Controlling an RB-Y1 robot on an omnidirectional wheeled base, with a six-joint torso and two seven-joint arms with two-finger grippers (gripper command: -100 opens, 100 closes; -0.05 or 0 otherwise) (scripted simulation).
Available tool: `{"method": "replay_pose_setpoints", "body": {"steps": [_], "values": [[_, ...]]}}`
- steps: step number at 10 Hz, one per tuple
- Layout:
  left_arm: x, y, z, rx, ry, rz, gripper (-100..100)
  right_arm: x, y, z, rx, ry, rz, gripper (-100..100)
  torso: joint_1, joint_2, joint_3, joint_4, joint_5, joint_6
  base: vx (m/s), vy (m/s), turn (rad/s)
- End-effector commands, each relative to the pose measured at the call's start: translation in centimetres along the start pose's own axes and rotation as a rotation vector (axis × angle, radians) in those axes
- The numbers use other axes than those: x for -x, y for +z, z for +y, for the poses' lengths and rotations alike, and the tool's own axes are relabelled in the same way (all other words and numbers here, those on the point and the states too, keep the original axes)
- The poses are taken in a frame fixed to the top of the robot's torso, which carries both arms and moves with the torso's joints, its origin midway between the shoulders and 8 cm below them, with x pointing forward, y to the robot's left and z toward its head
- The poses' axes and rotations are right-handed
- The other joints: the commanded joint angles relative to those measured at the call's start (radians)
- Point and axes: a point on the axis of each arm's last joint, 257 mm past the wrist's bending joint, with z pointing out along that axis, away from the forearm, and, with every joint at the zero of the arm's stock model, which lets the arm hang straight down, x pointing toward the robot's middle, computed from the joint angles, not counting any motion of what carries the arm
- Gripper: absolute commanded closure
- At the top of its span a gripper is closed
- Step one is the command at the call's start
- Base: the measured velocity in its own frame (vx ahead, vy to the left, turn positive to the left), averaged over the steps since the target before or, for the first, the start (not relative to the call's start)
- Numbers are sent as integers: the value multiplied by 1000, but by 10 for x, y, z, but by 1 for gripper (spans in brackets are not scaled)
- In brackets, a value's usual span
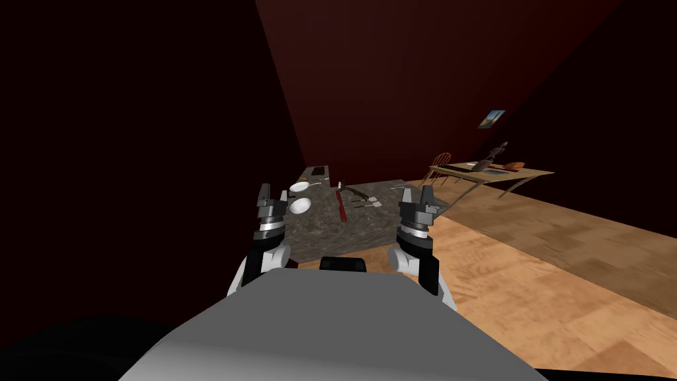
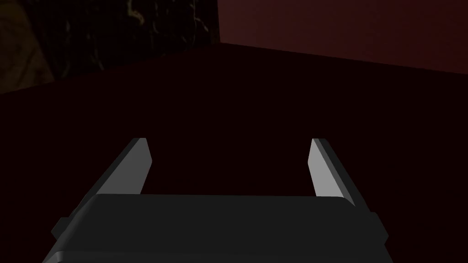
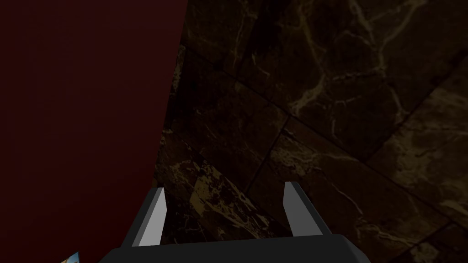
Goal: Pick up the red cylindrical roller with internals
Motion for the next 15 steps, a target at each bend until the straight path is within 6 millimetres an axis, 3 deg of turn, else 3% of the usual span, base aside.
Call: {"method": "replay_pose_setpoints", "body": {"steps": [1, 10, 13, 14, 15], "values": [[-4, -6, 5, 18, 5, 38, -100, 0, 0, 0, 0, 0, 0, 0, 0, 0, 0, 0, 0, 0, -45, 25, -33], [-18, -55, 41, 163, -9, 216, -100, 0, 0, 0, 0, 0, 0, 0, 0, 5, 3, 1, 0, 0, -94, 15, -73], [-19, -82, 58, 245, -37, 269, -100, 0, 0, 0, 0, 0, 0, 0, 0, 4, 3, 1, 0, 0, -67, -18, -121], [-21, -83, 59, 247, -33, 285, -100, 0, 0, 0, 0, 0, 0, 0, -1, 5, 3, 1, 0, 0, -55, -21, -77], [-19, -99, 67, 293, -53, 300, -100, 0, 0, 0, 0, 0, 0, 0, -1, 4, 2, 1, 0, 0, -72, -31, -205]]}}
